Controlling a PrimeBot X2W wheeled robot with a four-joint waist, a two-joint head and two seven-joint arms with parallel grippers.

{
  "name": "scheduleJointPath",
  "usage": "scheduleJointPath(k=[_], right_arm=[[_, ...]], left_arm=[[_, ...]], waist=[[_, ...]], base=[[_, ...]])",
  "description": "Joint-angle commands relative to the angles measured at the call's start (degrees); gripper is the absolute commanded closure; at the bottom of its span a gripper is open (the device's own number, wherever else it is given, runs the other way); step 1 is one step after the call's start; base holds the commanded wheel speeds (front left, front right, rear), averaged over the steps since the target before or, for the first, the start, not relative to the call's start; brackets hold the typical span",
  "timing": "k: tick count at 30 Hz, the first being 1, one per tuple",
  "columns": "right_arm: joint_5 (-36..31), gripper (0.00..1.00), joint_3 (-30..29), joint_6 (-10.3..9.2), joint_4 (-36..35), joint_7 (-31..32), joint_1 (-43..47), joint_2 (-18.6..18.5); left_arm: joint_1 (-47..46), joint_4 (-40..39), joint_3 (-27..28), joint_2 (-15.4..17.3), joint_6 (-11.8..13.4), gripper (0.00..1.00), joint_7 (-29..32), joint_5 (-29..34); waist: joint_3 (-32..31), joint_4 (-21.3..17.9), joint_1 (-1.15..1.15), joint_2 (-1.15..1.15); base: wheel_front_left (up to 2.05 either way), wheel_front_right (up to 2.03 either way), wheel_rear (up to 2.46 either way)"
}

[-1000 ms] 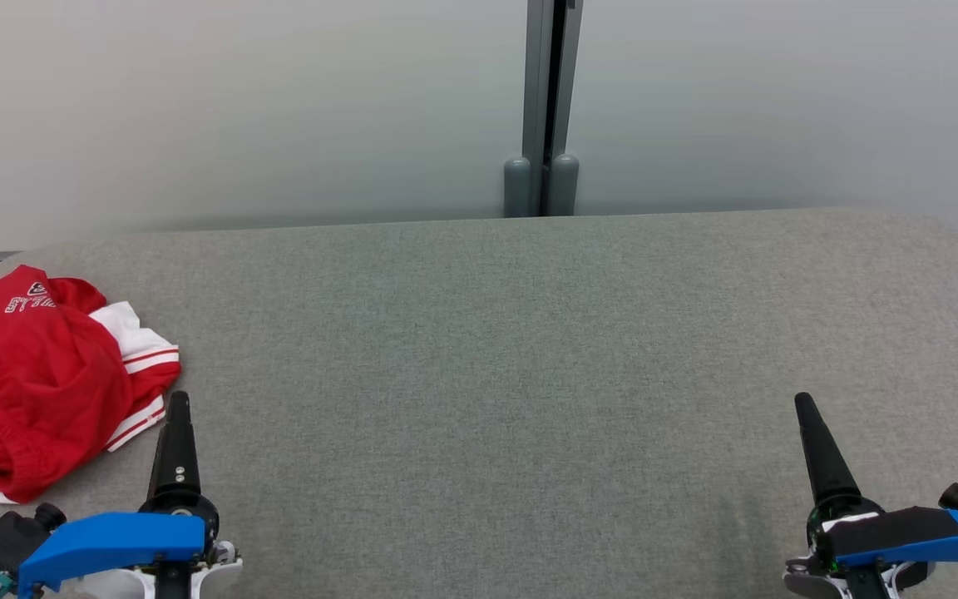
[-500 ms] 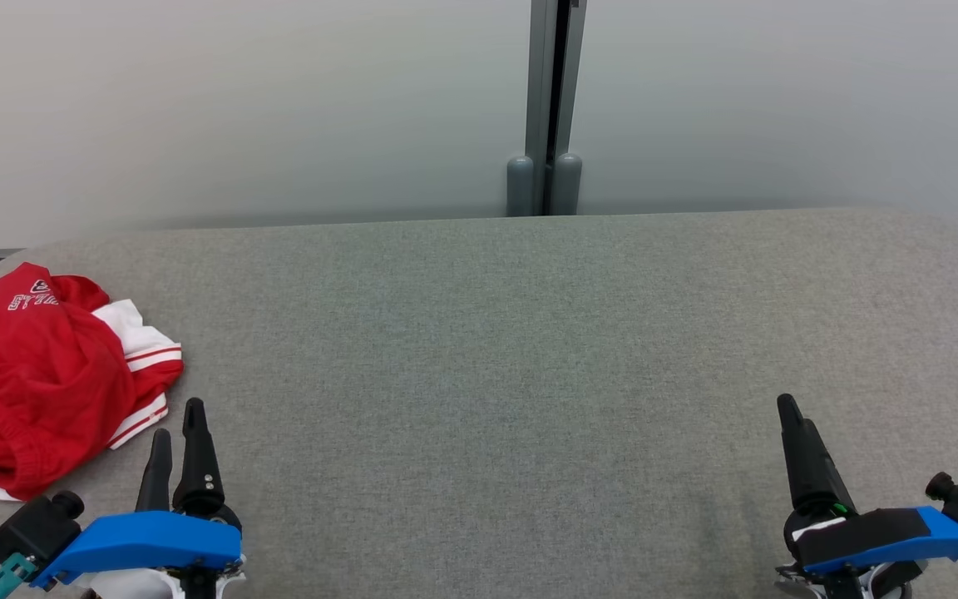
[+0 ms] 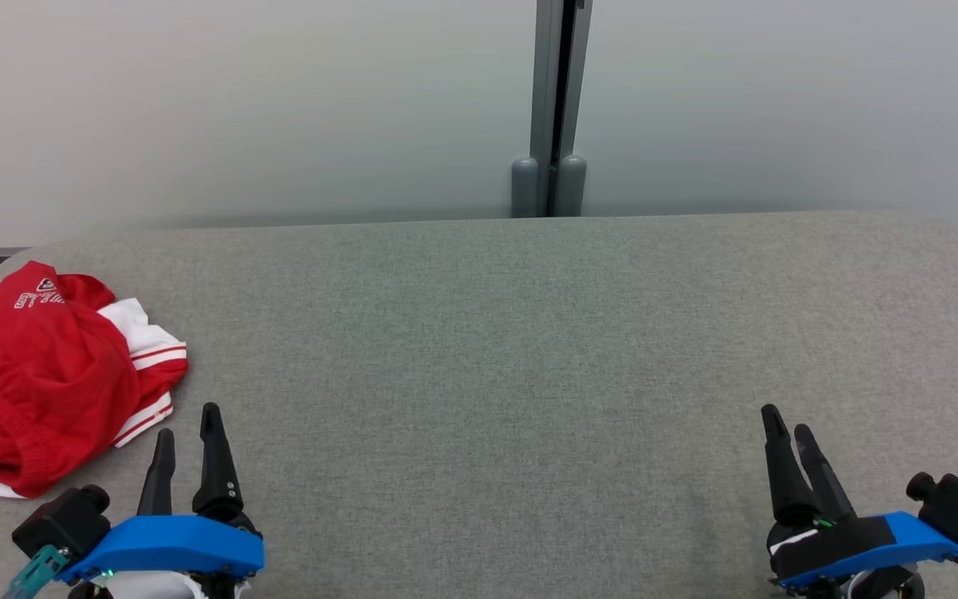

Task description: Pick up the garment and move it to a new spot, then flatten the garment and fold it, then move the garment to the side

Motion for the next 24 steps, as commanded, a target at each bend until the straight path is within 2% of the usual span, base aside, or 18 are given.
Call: scheduleJointPath(k=[1, 24], right_arm=[[-2.0, 0.0, 0.3, 0.14, -0.2, -0.6, -0.1, -0.5], [-16.4, 0.0, 0.7, 0.16, 2.8, -4.1, -0.3, -0.6]], left_arm=[[-0.9, -0.3, -0.3, 0.3, 0.3, 0.0, -0.6, 2.1], [-1.0, 3.0, -1.9, 0.7, 2.5, 0.0, -4.1, 16.2]], waist=[[-0.1, 0.0, -0.01, 0.0], [-0.2, 0.6, -0.01, 0.0]], base=[[0.0, 0.0, 0.0], [0.0, 0.0, 0.0]])
